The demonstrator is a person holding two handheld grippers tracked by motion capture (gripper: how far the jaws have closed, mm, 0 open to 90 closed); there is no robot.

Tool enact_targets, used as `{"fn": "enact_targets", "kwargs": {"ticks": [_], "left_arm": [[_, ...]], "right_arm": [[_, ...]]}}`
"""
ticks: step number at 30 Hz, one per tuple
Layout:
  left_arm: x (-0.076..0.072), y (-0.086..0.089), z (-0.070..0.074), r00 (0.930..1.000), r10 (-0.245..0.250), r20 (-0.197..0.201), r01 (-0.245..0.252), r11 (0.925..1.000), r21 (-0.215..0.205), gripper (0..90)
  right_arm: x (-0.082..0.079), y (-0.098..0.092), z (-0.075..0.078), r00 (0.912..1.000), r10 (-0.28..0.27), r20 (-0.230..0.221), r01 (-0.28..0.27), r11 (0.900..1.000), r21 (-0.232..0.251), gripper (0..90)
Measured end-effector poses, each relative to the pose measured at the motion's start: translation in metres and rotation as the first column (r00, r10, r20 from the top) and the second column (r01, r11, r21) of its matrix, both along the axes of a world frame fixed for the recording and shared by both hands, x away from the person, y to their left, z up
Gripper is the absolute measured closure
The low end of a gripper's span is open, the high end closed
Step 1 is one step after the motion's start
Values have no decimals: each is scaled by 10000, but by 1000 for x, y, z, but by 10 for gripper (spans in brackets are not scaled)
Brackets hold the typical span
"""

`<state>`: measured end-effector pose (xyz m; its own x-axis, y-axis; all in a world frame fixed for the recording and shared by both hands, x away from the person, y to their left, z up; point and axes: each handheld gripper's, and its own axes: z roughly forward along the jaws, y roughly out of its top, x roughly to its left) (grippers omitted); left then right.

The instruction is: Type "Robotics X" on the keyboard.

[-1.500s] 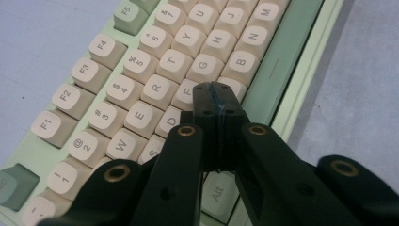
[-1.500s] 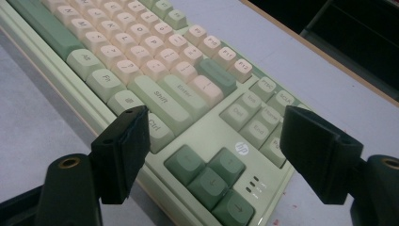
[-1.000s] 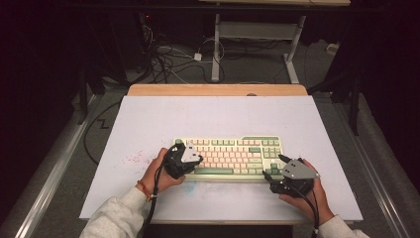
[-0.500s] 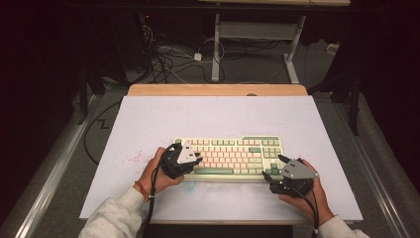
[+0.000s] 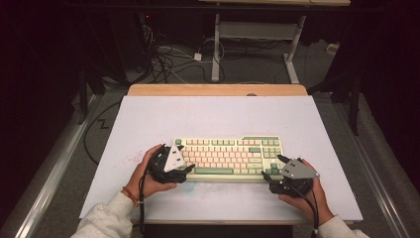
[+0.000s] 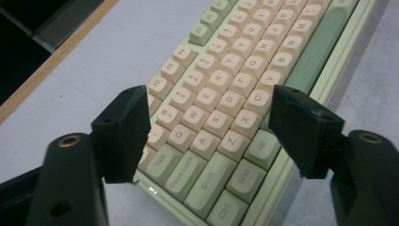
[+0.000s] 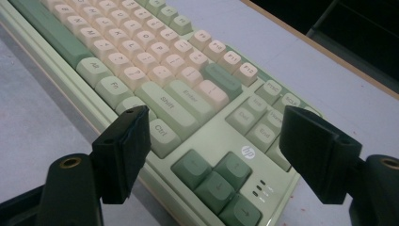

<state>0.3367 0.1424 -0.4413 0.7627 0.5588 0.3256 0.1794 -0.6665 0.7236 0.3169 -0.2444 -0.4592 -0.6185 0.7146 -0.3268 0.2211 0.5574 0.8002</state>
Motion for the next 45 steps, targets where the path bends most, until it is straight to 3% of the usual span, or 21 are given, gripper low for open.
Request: {"fn": "enact_targets", "kwargs": {"ticks": [4,7,13,19,23,26,30,32,34,37,45], "left_arm": [[-2,7,-3,9998,207,-42,-206,9997,101,248],[-5,13,-6,9998,211,-21,-212,9998,-45,234],[-13,25,-14,9993,363,87,-363,9993,-35,222],[-19,41,-23,9972,729,-160,-732,9971,-193,214],[-24,50,-29,9956,813,-472,-818,9966,-84,231],[-24,54,-33,9929,800,-879,-816,9965,-157,294],[-25,55,-37,9849,910,-1473,-933,9956,-88,483],[-24,57,-37,9797,964,-1755,-991,9951,-64,620],[-25,59,-36,9778,846,-1916,-899,9958,-193,743],[-26,62,-32,9771,868,-1944,-933,9953,-245,845],[-22,61,-23,9759,441,-2139,-626,9948,-804,876]], "right_arm": [[0,3,1,10000,35,-27,-34,9999,154,254],[1,6,1,9998,164,-103,-161,9994,314,254],[0,14,0,9990,418,-186,-412,9987,304,254],[0,17,1,9984,489,-270,-477,9980,424,254],[0,19,1,9980,539,-333,-524,9976,446,255],[0,21,1,9979,558,-336,-543,9976,424,255],[-2,22,1,9980,568,-296,-555,9976,421,256],[-2,22,1,9978,597,-301,-585,9975,405,256],[-2,23,1,9975,614,-337,-601,9975,383,257],[-2,23,1,9977,598,-334,-586,9976,365,258],[-2,23,0,9980,570,-278,-565,9982,189,260]]}}
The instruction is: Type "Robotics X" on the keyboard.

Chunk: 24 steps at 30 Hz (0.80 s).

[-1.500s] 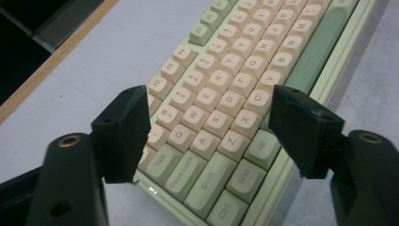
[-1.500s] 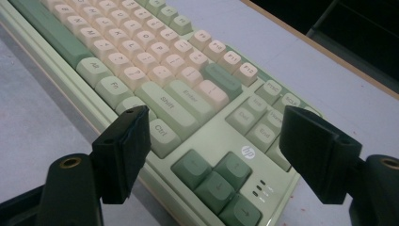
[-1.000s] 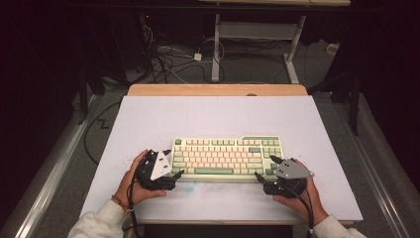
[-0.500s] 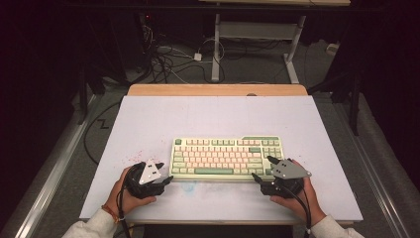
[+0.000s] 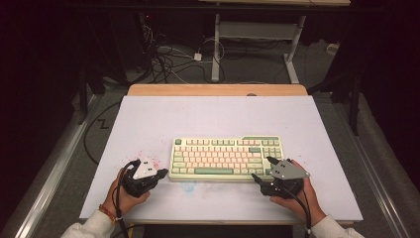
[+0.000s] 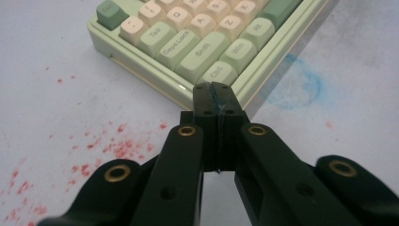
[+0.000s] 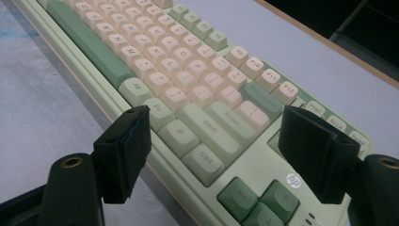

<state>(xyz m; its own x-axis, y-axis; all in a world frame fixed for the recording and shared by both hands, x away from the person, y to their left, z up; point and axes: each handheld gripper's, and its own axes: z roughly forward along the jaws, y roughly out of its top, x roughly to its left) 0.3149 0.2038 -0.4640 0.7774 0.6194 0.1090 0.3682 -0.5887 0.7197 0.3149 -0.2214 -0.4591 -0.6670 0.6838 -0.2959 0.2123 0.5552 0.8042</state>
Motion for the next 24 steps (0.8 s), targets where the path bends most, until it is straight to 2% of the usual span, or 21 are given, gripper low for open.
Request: {"fn": "enact_targets", "kwargs": {"ticks": [6,8,17,24], "left_arm": [[12,-7,9,9999,-167,14,167,9997,-156,876],[16,-11,12,9997,-221,103,221,9998,2,876],[25,-31,20,9985,-546,82,545,9985,110,876],[36,-45,22,9973,-735,-89,737,9969,265,876]], "right_arm": [[1,-1,0,10000,-5,1,5,10000,-23,260],[1,-1,0,10000,-11,12,11,10000,-32,261],[1,0,-1,10000,36,16,-35,9998,-170,268],[1,-1,0,10000,-20,50,21,9999,-115,266]]}}
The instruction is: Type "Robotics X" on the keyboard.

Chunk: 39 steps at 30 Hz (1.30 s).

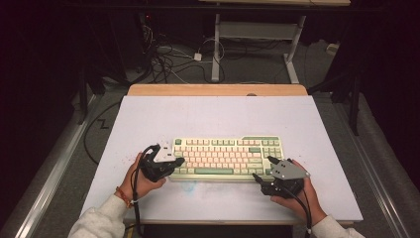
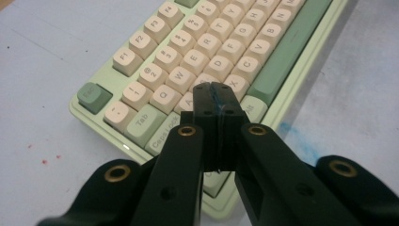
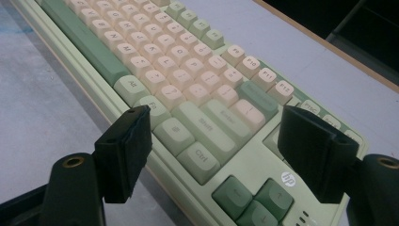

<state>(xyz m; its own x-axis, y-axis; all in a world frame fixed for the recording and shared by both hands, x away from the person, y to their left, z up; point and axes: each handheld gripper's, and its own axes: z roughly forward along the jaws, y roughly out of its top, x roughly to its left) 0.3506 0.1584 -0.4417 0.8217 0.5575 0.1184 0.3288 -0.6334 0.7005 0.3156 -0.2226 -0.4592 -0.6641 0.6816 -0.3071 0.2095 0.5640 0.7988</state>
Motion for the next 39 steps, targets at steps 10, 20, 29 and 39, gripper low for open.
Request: {"fn": "enact_targets", "kwargs": {"ticks": [10,20,29,39], "left_arm": [[15,-18,2,9997,-228,-104,230,9994,251,876],[24,-33,-3,9989,-403,-225,417,9970,654,876],[31,-41,-7,9989,-364,-287,390,9945,974,876],[33,-42,-10,9990,-325,-321,360,9924,1174,876]], "right_arm": [[1,0,0,10000,2,-3,-2,10000,-6,263],[0,0,0,10000,57,12,-57,10000,-17,263],[1,0,-1,10000,79,-20,-79,9999,-70,262],[1,0,-1,9999,145,-51,-146,9999,-82,262]]}}
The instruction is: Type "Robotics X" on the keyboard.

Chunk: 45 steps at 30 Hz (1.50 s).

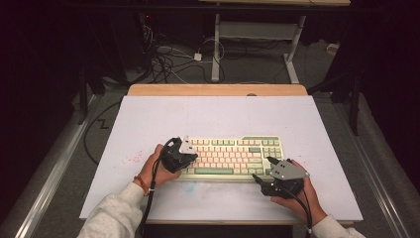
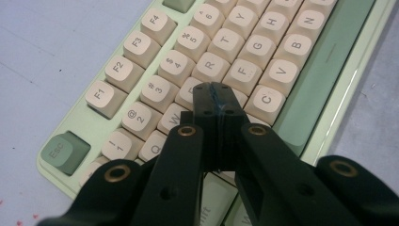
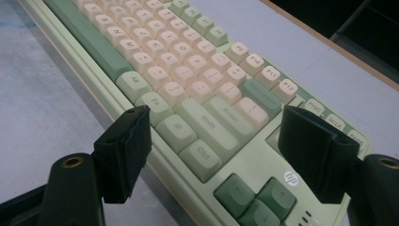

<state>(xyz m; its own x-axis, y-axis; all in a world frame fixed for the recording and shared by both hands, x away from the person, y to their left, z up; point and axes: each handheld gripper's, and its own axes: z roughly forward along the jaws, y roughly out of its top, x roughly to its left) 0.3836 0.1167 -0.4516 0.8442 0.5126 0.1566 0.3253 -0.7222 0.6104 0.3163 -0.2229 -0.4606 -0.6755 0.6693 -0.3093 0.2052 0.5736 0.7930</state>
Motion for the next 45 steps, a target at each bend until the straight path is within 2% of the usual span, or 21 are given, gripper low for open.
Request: {"fn": "enact_targets", "kwargs": {"ticks": [3,8,14,23,27,32,41,43,45], "left_arm": [[1,-1,-2,9999,16,-114,-14,9999,163,876],[-1,-1,-1,10000,-35,-21,36,9998,220,875],[-3,-1,5,9996,-36,284,33,9999,96,858],[-9,5,13,9956,-43,935,47,10000,-40,770],[-11,7,15,9938,15,1108,-3,9999,-109,727],[-13,9,16,9909,52,1343,-37,9999,-111,613],[-20,11,21,9781,410,2040,-351,9989,-322,361],[-21,11,21,9771,479,2075,-385,9980,-492,325],[-22,12,22,9729,603,2234,-492,9973,-550,279]], "right_arm": [[0,1,0,10000,-4,3,4,10000,-61,262],[-1,2,-1,9999,121,-37,-121,9998,-137,260],[-1,1,1,10000,70,12,-70,9999,-72,260],[-1,0,1,10000,67,33,-67,9999,-80,260],[-1,0,1,10000,19,26,-19,10000,-87,260],[-1,-1,2,10000,4,44,-4,10000,-95,260],[-1,-3,2,9999,-104,67,104,9999,-31,260],[-1,-4,3,9999,-120,94,120,9999,-40,260],[-1,-4,3,9999,-121,91,122,9999,-20,260]]}}
